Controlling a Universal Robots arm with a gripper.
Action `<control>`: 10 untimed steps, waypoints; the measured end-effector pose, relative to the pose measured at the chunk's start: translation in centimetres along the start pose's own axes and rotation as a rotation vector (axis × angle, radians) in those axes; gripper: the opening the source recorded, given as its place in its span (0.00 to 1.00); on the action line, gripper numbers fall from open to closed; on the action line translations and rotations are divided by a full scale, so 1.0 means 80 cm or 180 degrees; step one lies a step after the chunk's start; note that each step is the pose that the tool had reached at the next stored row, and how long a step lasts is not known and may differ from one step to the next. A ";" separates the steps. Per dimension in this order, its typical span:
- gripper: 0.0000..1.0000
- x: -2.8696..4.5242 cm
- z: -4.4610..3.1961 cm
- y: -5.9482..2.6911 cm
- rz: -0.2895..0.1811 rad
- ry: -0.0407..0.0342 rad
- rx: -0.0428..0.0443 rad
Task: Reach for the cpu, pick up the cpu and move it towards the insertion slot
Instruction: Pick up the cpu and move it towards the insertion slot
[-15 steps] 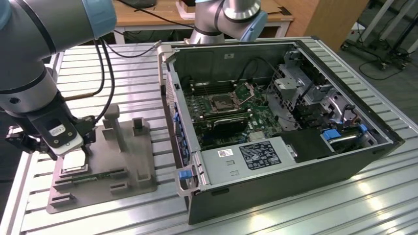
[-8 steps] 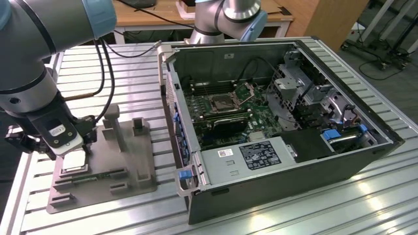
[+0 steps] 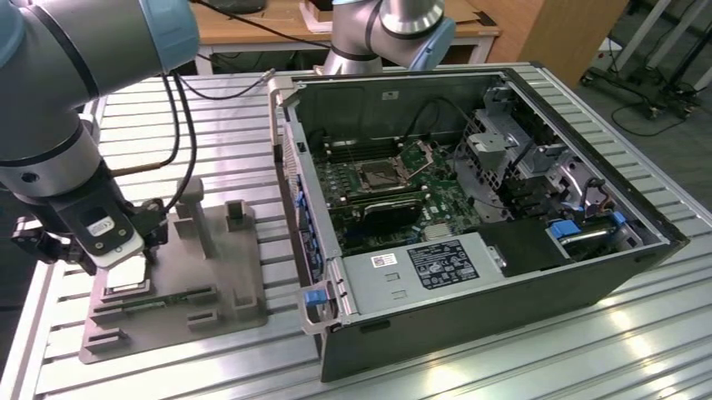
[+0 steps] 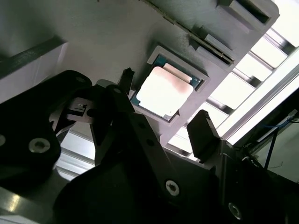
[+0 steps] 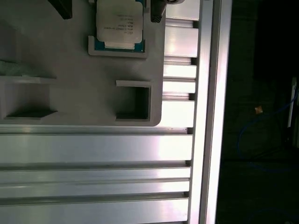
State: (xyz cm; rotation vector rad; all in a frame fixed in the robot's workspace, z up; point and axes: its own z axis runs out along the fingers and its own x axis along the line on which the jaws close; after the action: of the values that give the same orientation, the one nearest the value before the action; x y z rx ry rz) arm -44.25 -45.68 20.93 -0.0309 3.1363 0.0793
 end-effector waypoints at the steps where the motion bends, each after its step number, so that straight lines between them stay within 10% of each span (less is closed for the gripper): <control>1: 0.74 0.0000 0.0014 0.000 0.0000 0.0000 0.0000; 10: 0.74 0.0001 0.0160 -0.001 0.0000 0.0000 0.0000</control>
State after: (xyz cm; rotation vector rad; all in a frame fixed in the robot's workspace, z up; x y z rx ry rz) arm -44.25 -45.68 19.64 -0.0309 3.1363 0.0792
